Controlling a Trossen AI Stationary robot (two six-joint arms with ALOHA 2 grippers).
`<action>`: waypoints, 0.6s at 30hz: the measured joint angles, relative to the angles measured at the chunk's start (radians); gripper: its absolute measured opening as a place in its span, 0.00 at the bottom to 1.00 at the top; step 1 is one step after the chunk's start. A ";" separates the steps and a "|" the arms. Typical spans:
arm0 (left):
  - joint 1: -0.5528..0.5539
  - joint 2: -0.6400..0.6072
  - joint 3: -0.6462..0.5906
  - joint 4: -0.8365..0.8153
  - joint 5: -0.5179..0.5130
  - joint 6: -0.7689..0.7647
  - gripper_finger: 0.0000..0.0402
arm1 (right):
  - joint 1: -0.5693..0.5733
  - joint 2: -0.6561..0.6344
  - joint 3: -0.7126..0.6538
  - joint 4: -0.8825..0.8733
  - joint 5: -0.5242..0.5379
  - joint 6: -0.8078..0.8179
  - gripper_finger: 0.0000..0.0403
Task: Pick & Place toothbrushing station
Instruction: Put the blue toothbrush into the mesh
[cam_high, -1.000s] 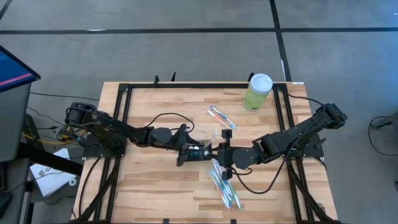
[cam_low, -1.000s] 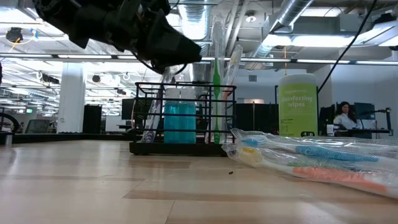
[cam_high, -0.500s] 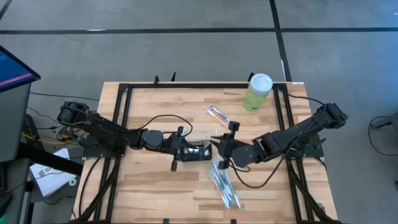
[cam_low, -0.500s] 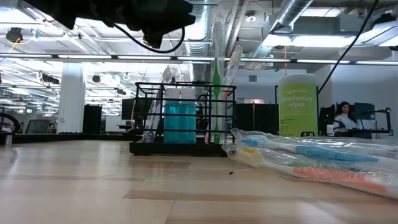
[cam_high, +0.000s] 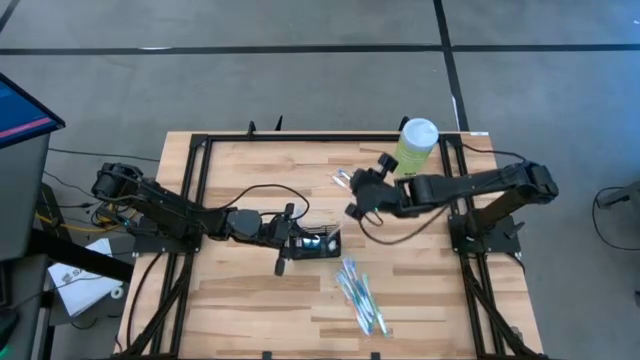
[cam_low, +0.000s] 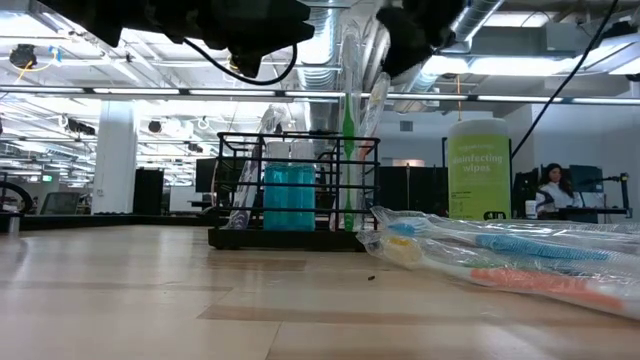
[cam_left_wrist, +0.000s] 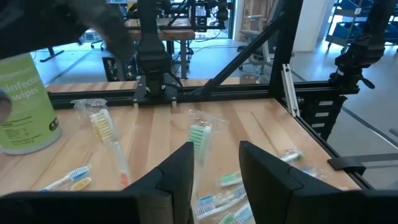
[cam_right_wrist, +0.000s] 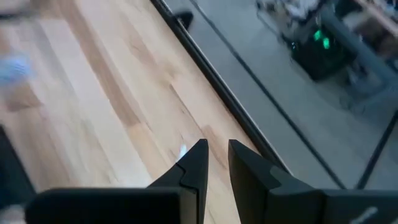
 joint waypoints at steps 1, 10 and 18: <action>0.000 0.000 0.000 0.000 0.000 0.000 0.30 | -0.018 0.000 0.000 -0.012 -0.015 0.009 0.13; 0.000 0.000 0.000 0.000 0.000 0.000 0.30 | -0.168 -0.051 -0.149 0.128 -0.179 0.001 0.13; 0.001 0.001 -0.001 -0.001 -0.001 0.000 0.30 | -0.273 -0.137 -0.348 0.379 -0.383 0.008 0.13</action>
